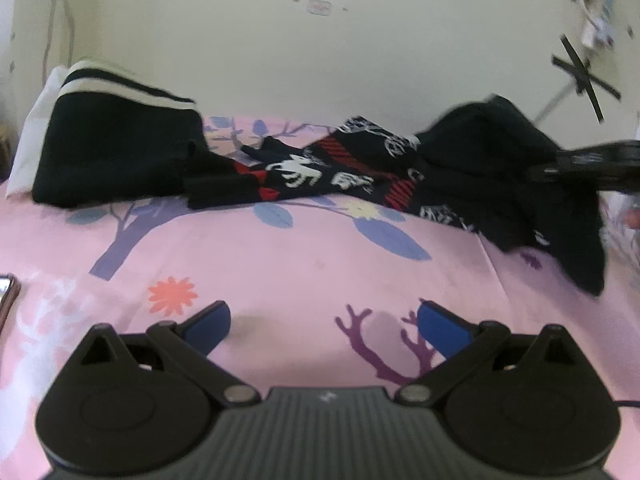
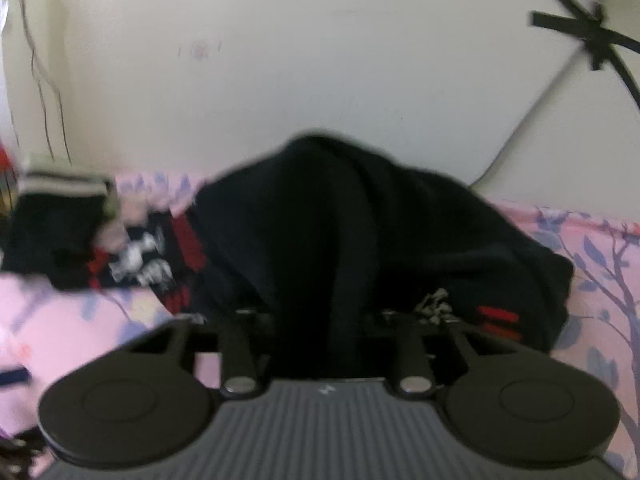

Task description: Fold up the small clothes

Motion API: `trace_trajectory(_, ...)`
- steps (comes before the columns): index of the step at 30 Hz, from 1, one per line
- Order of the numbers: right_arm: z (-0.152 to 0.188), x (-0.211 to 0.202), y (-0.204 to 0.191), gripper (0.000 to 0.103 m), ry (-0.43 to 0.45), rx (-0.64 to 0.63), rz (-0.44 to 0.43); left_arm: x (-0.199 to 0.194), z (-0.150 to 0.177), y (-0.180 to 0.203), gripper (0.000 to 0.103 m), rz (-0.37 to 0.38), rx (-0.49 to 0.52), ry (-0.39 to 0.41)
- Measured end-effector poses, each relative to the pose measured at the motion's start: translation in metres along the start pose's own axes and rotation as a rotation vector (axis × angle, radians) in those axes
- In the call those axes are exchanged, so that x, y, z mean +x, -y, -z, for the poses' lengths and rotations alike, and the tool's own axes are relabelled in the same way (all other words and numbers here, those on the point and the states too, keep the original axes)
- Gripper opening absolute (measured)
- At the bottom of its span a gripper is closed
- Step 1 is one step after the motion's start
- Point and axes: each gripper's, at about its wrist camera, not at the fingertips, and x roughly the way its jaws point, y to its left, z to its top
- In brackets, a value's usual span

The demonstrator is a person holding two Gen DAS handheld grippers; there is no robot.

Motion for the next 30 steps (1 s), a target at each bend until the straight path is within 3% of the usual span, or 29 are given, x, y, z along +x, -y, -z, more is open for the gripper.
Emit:
trace_trajectory(7, -0.010, -0.131, 0.072, 0.010, 0.243, 0.125, 0.095, -0.008, -0.004, -0.026, 0.093, 0.103, -0.134, 0.039)
trace_trajectory(9, 0.001, -0.169, 0.096, 0.010, 0.299, 0.165, 0.160, -0.004, -0.009, -0.031, 0.085, 0.148, -0.160, 0.019)
trace_trajectory(14, 0.048, -0.237, 0.136, 0.010, 0.383, 0.236, 0.249, 0.007, -0.035, -0.026, 0.083, 0.221, -0.186, -0.010)
trace_trajectory(15, 0.057, -0.240, 0.138, 0.015, 0.357, 0.229, 0.254, 0.011, -0.044, -0.020, 0.083, 0.247, -0.183, -0.017)
trace_trajectory(17, 0.074, -0.240, 0.143, 0.035, 0.258, 0.190, 0.257, 0.021, -0.054, -0.004, 0.083, 0.278, -0.160, -0.043)
trace_trajectory(18, 0.082, -0.240, 0.144, 0.055, 0.212, 0.166, 0.277, 0.027, -0.057, 0.005, 0.083, 0.288, -0.146, -0.057)
trace_trajectory(19, 0.087, -0.242, 0.142, 0.067, 0.181, 0.136, 0.281, 0.033, -0.058, 0.015, 0.083, 0.297, -0.127, -0.071)
trace_trajectory(22, 0.091, -0.256, 0.136, 0.072, 0.156, 0.075, 0.197, 0.047, -0.055, 0.044, 0.083, 0.333, -0.094, -0.122)
trace_trajectory(25, 0.074, -0.277, 0.127, 0.088, 0.272, 0.067, 0.035, 0.059, -0.050, 0.070, 0.080, 0.382, -0.077, -0.177)
trace_trajectory(27, 0.055, -0.277, 0.114, 0.088, 0.334, 0.031, -0.062, 0.064, -0.046, 0.085, 0.063, 0.391, -0.069, -0.201)
trace_trajectory(30, 0.023, -0.237, 0.075, 0.084, 0.283, -0.040, -0.177, 0.061, -0.037, 0.090, 0.058, 0.412, -0.085, -0.224)
